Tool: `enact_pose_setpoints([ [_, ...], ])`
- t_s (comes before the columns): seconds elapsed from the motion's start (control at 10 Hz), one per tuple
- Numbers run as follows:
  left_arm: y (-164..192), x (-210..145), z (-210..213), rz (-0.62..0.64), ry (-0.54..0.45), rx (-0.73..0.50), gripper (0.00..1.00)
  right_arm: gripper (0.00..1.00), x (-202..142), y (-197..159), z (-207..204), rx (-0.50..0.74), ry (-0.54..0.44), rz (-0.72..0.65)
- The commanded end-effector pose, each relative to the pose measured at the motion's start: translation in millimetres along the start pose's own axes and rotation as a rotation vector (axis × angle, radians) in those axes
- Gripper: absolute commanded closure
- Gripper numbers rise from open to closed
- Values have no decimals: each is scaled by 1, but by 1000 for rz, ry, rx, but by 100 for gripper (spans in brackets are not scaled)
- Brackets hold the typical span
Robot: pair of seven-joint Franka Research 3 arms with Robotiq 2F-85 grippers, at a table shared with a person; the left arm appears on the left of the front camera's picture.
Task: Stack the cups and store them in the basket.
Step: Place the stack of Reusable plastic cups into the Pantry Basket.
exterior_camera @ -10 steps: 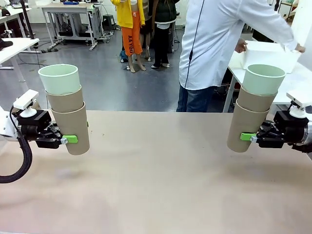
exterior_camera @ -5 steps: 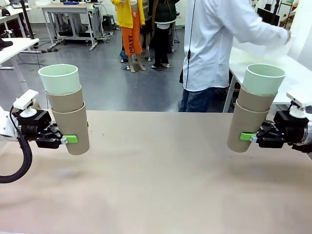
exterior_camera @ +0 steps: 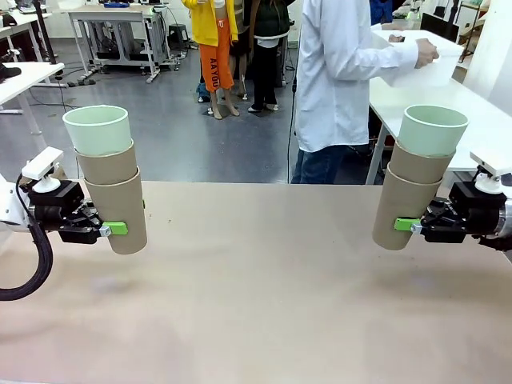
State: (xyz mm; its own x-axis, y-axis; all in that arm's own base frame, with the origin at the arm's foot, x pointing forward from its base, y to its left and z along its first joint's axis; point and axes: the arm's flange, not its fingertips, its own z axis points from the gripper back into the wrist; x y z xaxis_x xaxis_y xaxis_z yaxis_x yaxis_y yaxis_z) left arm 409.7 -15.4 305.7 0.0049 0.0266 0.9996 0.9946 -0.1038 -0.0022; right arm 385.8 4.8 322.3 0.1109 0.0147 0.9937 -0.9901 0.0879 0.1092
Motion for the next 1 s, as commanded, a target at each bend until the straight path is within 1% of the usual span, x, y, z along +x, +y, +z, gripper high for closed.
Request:
enact_pose_setpoints([
  [0.0,0,5,0,0,-6,-6,17,15,5,-3,0,6,-6,12],
  [0.9,0,5,0,0,-6,-6,17,15,5,-3,0,6,-6,12],
])
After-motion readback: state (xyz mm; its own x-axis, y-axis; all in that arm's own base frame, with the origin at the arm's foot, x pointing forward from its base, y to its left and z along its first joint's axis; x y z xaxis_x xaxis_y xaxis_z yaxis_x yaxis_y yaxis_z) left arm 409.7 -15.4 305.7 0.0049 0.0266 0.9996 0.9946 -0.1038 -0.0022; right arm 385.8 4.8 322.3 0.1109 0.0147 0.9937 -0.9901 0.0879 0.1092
